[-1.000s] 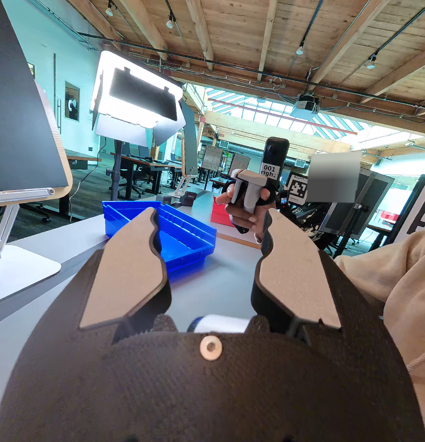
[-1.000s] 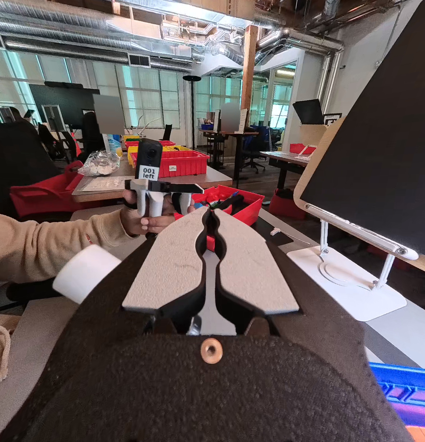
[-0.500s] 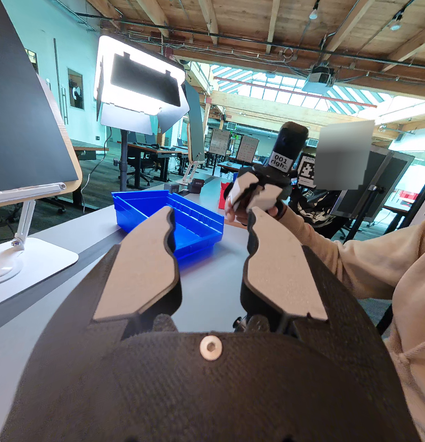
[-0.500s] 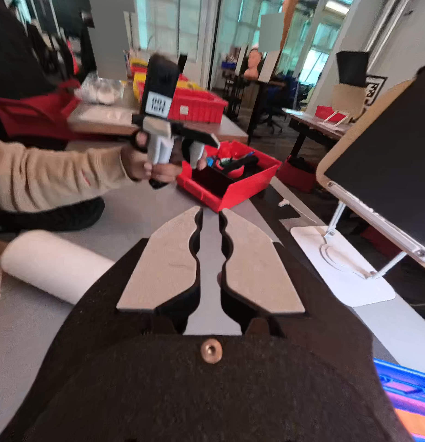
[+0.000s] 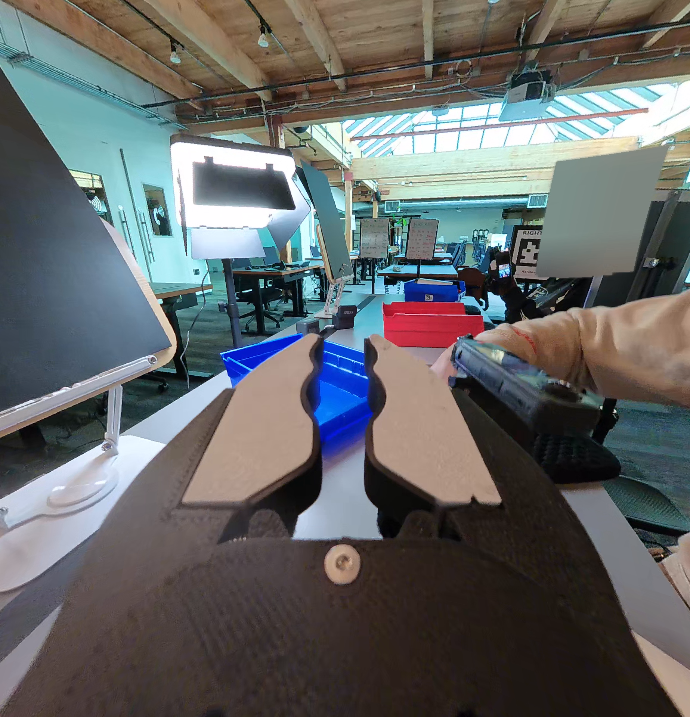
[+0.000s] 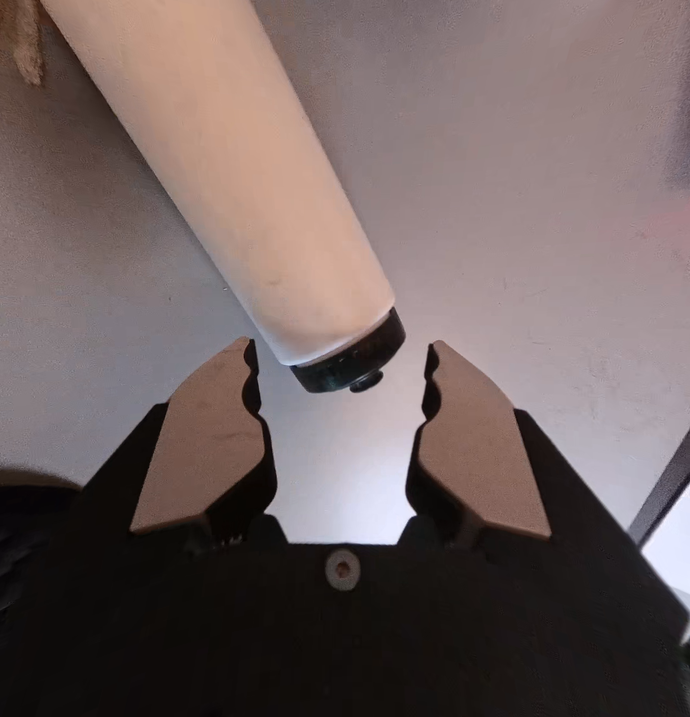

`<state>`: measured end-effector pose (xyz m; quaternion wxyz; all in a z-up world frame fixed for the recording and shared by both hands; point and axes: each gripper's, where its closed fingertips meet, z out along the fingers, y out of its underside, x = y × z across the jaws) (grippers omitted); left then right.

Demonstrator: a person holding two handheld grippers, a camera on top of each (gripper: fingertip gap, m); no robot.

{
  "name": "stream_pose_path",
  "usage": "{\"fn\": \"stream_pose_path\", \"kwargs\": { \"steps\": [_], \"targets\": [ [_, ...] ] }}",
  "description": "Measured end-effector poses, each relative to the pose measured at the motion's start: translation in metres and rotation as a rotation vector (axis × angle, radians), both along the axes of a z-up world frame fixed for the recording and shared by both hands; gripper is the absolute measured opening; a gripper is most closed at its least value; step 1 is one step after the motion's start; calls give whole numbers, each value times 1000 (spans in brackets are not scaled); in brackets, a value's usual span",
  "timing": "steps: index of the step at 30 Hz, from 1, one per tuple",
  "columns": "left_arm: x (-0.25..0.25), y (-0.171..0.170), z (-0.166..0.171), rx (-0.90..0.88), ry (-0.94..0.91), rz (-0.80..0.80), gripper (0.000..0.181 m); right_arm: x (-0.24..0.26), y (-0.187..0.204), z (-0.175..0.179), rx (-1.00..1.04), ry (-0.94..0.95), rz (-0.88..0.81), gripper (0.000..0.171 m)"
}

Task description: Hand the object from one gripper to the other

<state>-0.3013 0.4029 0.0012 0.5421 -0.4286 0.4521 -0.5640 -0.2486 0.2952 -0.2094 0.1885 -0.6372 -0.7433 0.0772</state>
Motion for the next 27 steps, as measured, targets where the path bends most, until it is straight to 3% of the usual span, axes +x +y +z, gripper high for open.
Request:
{"fn": "stream_pose_path", "kwargs": {
  "steps": [5,12,20,24,27],
  "targets": [
    [-4,-3,2,48,25,19,19,8,1,-35,0,-89,27,83],
    [-8,-3,10,67,19,28,18,33,-25,-30,-34,-124,-56,85],
    [-4,-20,8,136,83,11,18,21,-37,-54,19,-236,34,95],
    [-9,-21,13,179,90,36,17,40,-43,-40,-40,-293,-57,92],
    [-15,-19,18,182,77,51,17,70,-21,5,-37,-230,-250,85]
  ]
}}
